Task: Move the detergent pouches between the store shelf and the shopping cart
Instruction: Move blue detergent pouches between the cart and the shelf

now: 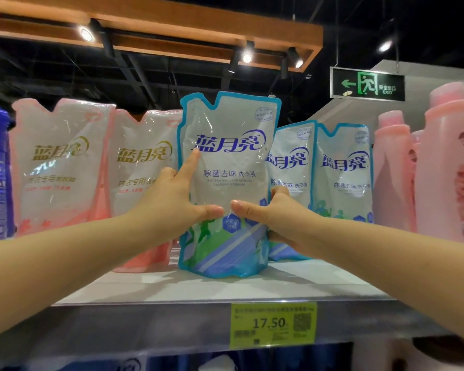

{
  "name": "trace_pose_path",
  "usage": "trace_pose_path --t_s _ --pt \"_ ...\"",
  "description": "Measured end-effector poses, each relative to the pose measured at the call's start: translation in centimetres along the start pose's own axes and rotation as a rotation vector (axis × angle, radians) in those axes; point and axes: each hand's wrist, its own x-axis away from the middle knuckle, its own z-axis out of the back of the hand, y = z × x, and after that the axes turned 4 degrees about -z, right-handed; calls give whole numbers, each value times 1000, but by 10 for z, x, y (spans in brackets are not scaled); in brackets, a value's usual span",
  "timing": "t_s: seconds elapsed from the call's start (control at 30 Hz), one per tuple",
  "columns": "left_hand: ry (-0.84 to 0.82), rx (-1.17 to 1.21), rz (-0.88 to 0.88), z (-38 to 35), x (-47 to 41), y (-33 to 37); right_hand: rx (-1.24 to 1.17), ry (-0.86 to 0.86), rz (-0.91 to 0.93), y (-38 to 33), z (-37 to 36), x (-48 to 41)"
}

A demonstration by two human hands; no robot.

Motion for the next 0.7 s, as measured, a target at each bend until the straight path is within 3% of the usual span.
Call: trace_pose_path --t_s 0.27,0.4,0.7 --pt "2 58 -4 3 2 2 127 -55 -72 -4 4 12" --pt "101 54 2 9 7 11 210 -39 -76 -2 13 27" --pt "212 103 -145 -3 66 104 484 156 137 -16 88 147"
